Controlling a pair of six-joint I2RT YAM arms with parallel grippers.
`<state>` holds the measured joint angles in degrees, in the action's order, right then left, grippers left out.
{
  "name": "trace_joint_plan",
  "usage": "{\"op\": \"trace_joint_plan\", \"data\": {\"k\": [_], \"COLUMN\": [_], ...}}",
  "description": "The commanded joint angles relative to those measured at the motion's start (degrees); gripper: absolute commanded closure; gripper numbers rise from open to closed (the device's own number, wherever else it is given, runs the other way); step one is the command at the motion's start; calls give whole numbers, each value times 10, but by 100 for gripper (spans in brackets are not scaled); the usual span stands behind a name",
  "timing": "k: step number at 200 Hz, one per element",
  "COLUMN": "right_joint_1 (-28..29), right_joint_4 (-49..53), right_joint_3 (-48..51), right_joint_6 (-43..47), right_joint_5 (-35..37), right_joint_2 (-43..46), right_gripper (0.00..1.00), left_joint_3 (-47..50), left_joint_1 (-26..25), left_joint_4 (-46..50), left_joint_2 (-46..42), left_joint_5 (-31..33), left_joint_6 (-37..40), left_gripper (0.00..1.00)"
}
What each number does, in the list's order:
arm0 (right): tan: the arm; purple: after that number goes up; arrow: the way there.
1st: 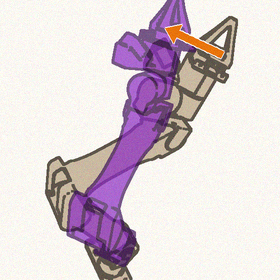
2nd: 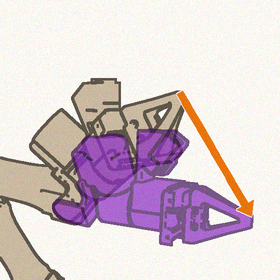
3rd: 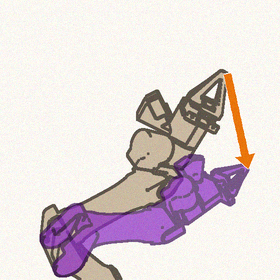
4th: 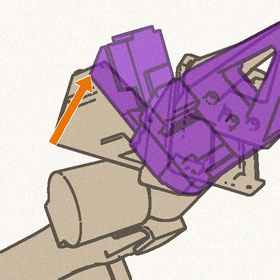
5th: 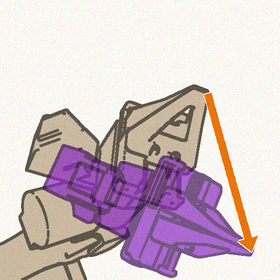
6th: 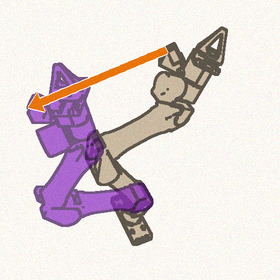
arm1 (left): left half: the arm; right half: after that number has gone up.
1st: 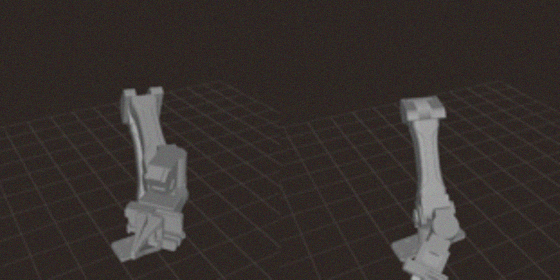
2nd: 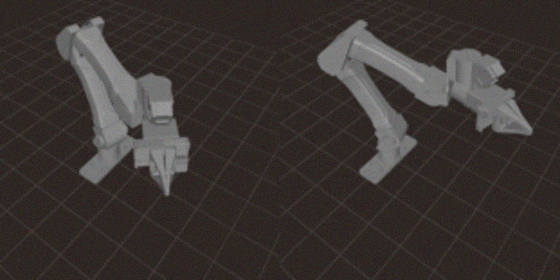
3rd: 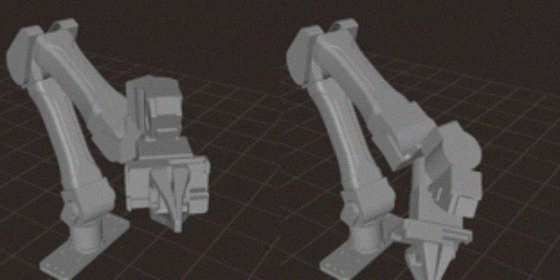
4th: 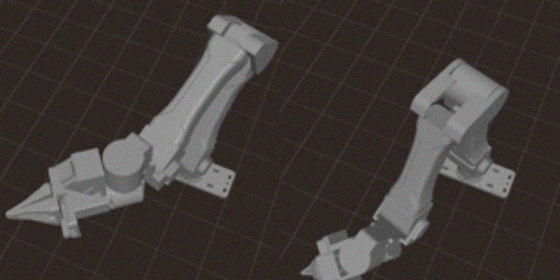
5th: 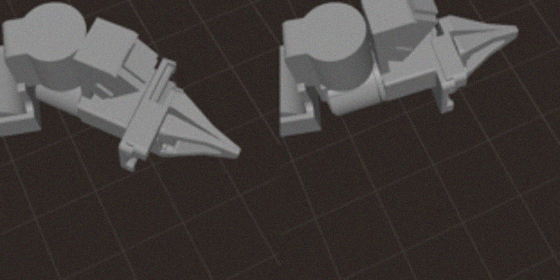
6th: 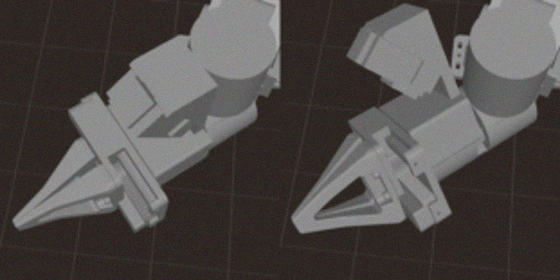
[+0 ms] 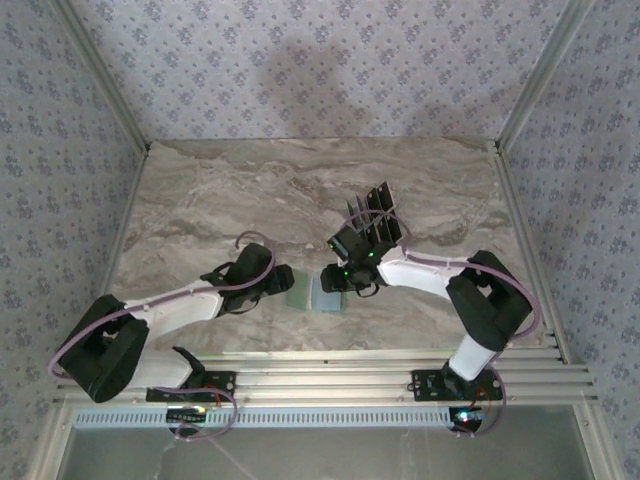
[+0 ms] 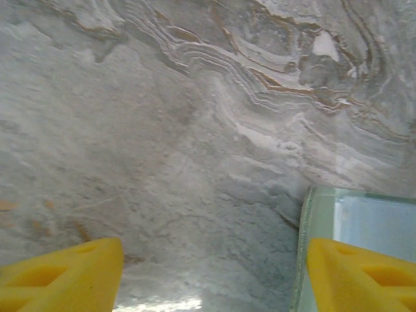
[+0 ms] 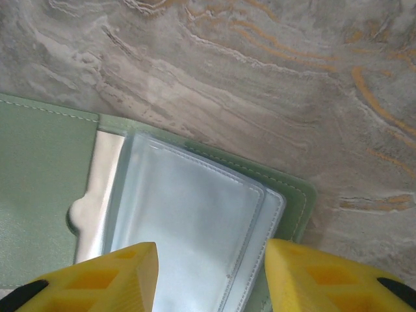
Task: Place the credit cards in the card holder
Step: Flip over the card slot in the card holder.
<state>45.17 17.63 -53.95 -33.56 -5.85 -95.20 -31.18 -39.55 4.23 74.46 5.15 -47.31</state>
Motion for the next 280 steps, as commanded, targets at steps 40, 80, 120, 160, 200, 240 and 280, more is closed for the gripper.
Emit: {"op": "trace_joint_plan", "data": {"k": [40, 80, 120, 160, 200, 240, 280], "right_joint_1": [2, 4, 14, 26, 29, 35, 50], "right_joint_4": [-15, -16, -10, -6, -7, -9, -9], "right_joint_3": [-12, -14, -23, -33, -34, -42, -69], "right_joint_6": [3, 1, 0, 0, 0, -6, -12], "right_joint_5": [-13, -18, -20, -18, -19, -30, -45], "right_joint_2": [-33, -37, -28, -28, -34, -24, -28], "right_gripper": [51, 51, 51, 51, 51, 51, 51], "left_joint_3": [-21, -25, -24, -22, -20, -19, -15], "left_joint_1": [-10, -22, -27, -28, -28, -29, -28], "left_joint_4": [92, 82, 68, 64, 61, 57, 50], "left_joint_2": [33, 72, 80, 81, 81, 80, 80], "left_joint_5": [39, 38, 36, 36, 35, 35, 33], "left_joint_6": [28, 22, 20, 19, 19, 20, 18], "left_gripper": [28, 30, 30, 30, 31, 31, 31]}}
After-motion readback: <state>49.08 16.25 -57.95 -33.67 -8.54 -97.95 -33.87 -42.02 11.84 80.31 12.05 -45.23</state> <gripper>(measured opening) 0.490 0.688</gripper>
